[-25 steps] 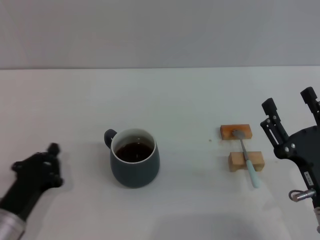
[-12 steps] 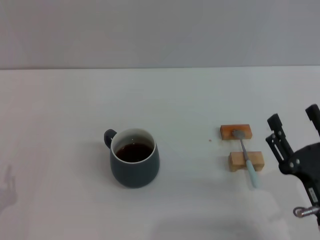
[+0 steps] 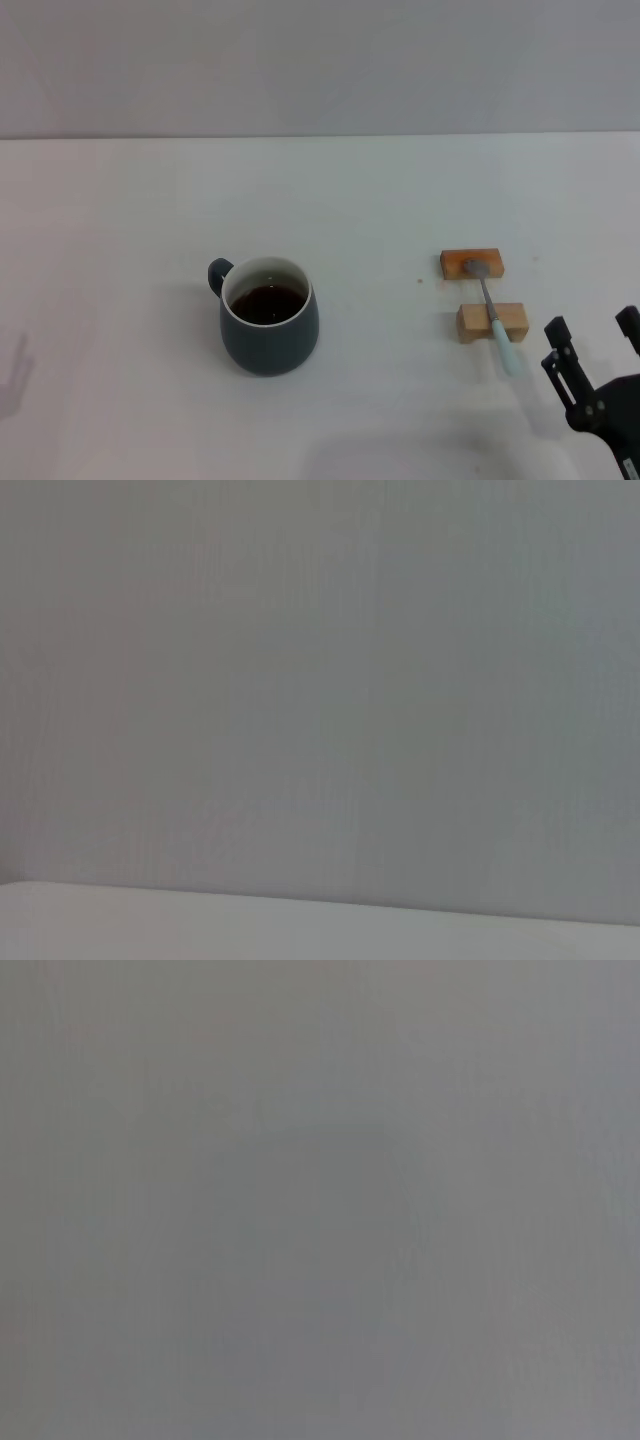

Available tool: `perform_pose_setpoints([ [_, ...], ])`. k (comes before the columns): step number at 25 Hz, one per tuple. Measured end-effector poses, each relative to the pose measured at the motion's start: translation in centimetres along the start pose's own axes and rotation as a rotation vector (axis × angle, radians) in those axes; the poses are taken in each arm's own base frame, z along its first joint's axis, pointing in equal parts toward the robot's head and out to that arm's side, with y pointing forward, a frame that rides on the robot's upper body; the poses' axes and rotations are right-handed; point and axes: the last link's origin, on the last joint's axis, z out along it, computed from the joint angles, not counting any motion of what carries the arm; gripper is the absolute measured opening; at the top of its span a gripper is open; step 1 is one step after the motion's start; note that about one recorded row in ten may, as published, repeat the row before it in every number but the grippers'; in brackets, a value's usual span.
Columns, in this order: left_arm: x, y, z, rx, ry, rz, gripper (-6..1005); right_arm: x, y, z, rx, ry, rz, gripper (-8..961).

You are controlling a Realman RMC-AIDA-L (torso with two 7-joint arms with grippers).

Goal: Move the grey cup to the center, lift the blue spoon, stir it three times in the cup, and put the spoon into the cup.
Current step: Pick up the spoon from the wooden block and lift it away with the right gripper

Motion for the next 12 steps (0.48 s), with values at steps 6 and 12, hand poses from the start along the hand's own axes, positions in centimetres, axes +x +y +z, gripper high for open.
perform_pose_setpoints([
  [6,-0.1,-0.1,0.0,-0.004,-0.006,0.008,811,1.1,0.2,-0.3,-0.007,0.075,0.002,766],
  [12,-0.2,-0.3,-0.2,-0.005,-0.015,0.018,866,2.1,0.1,0.1,-0.017,0.146,0.024,765],
])
